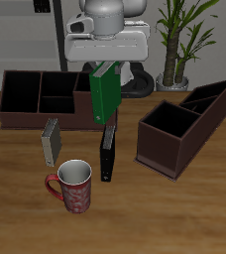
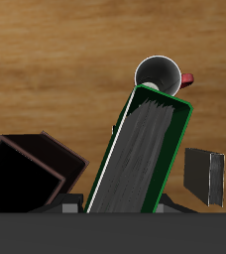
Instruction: Place the green book into the back desk caddy's back compartment
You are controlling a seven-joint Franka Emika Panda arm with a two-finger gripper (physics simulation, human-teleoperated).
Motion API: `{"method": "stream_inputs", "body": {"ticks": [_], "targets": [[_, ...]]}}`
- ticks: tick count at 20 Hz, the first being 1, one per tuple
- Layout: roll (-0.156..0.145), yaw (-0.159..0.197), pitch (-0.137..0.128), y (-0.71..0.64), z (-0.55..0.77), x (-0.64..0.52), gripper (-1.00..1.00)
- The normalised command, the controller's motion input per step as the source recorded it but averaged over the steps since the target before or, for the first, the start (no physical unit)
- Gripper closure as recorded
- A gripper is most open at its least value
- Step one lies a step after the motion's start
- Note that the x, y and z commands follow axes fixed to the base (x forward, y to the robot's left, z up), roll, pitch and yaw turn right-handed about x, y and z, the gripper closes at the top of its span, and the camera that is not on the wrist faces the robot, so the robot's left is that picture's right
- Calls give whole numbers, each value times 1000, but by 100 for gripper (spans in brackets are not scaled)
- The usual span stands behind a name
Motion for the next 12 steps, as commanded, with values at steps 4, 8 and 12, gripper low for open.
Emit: {"method": "stream_inputs", "body": {"ticks": [4,8,12], "targets": [[6,122,-9,-368,-7,-445,100],[-15,80,13,-446,-94,-301,100],[-27,53,-15,-557,39,-395,100]]}}
